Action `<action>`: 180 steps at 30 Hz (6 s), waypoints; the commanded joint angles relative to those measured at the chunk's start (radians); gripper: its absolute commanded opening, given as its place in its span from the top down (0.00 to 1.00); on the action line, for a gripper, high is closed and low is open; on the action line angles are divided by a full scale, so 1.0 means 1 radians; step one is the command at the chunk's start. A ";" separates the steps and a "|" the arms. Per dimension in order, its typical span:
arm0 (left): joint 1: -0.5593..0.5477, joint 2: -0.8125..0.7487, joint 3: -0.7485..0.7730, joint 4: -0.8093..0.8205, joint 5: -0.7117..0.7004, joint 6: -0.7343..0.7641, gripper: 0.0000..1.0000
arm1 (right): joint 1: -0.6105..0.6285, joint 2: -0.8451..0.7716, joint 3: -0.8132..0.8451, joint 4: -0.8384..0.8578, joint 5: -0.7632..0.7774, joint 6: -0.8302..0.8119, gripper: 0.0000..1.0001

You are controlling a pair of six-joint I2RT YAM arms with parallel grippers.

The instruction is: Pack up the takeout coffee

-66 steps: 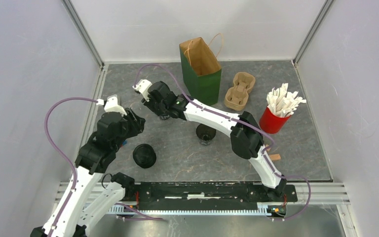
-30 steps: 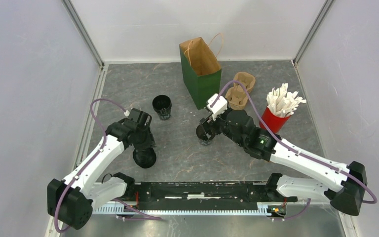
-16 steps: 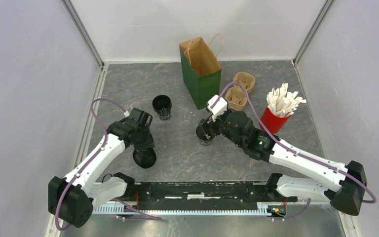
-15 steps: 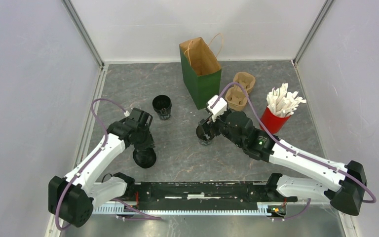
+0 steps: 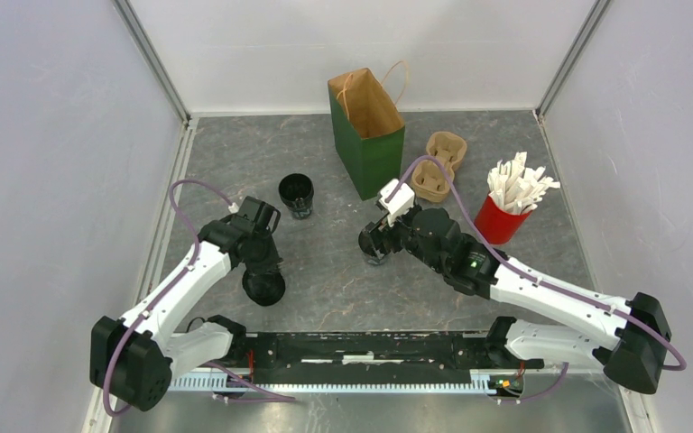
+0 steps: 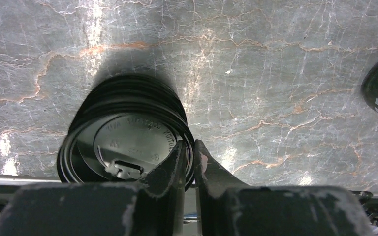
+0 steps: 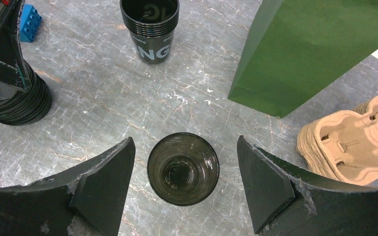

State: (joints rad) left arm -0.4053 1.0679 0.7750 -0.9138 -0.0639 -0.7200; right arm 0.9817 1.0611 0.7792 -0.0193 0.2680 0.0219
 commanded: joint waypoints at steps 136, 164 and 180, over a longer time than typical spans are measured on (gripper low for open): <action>0.003 0.096 0.092 -0.036 -0.059 0.045 0.74 | 0.003 -0.014 -0.109 0.183 -0.164 0.109 0.14; 0.002 0.048 0.113 -0.046 -0.055 0.040 0.86 | 0.003 0.003 -0.104 0.180 -0.166 0.099 0.14; 0.002 0.013 0.153 -0.083 -0.033 0.037 0.89 | 0.004 0.013 -0.092 0.175 -0.173 0.096 0.13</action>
State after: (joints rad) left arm -0.4049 1.1011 0.8837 -0.9878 -0.1020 -0.6918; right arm 0.9817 1.0710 0.6559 0.1410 0.1009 0.1295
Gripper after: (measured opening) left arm 0.116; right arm 0.867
